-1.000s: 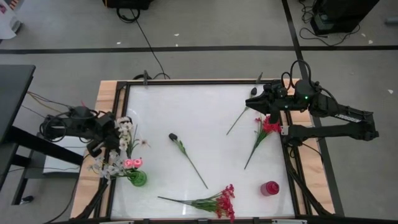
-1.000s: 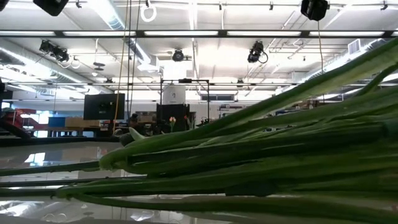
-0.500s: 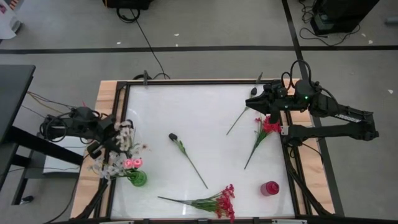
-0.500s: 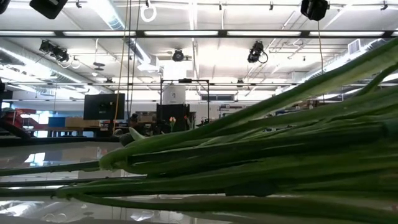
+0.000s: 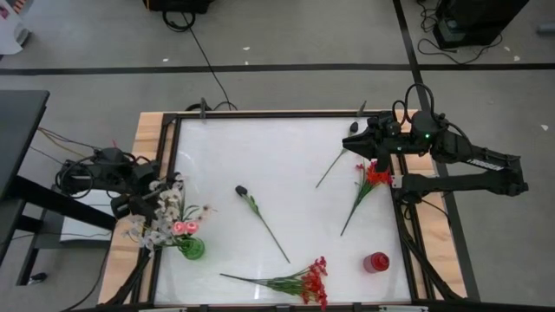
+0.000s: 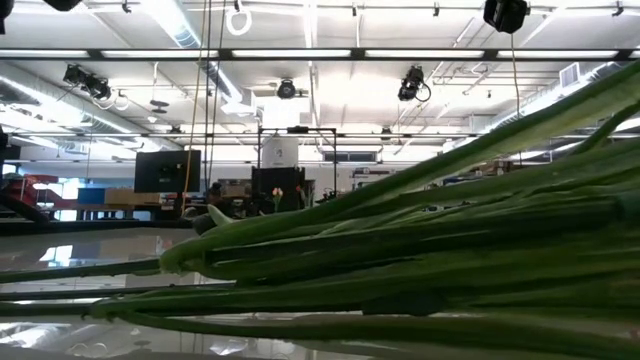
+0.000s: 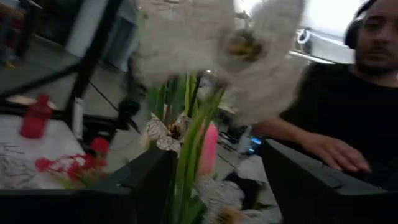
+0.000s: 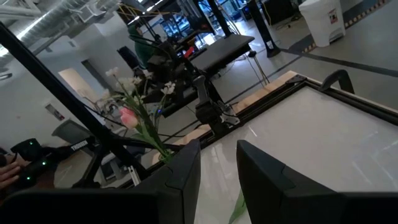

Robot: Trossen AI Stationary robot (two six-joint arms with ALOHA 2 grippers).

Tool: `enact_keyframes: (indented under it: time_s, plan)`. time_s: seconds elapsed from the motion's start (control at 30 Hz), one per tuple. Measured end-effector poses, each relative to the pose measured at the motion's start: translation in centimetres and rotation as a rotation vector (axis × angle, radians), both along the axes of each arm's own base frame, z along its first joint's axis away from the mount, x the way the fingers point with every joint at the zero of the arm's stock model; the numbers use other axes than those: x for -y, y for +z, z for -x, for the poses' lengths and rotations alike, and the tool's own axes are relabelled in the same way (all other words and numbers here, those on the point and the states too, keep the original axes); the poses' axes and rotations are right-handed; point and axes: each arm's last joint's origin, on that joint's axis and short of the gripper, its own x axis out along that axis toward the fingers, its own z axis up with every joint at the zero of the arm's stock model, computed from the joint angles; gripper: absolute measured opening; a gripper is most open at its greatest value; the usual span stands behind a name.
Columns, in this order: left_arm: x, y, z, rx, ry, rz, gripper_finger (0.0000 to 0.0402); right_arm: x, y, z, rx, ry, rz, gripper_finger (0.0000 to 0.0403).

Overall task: Sort flowers into vase by color
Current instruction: Put the white flowers into the green vase

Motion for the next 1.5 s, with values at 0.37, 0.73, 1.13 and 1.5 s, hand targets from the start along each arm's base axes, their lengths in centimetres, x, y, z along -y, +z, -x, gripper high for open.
enact_keyframes:
  time_s: [0.37,0.73,1.13,1.5]
  plan:
    - [0.3,-0.8,0.1,-0.056,-0.15,-0.072,0.0283,0.0,0.0,0.0,0.0,0.0,0.0,0.0114]
    - [0.2,-1.2,0.4,-0.363,-0.129,-0.156,0.0284,0.0,0.0,0.0,0.004,0.0,0.001,0.0114]
    - [0.1,3.6,0.5,-0.307,-0.07,-0.207,0.0284,0.0,0.0,0.0,0.004,0.0,0.001,0.0114]
    - [0.2,3.0,0.3,-0.611,-0.093,-0.017,0.0301,0.0,0.0,0.0,0.004,0.0,0.001,0.0114]
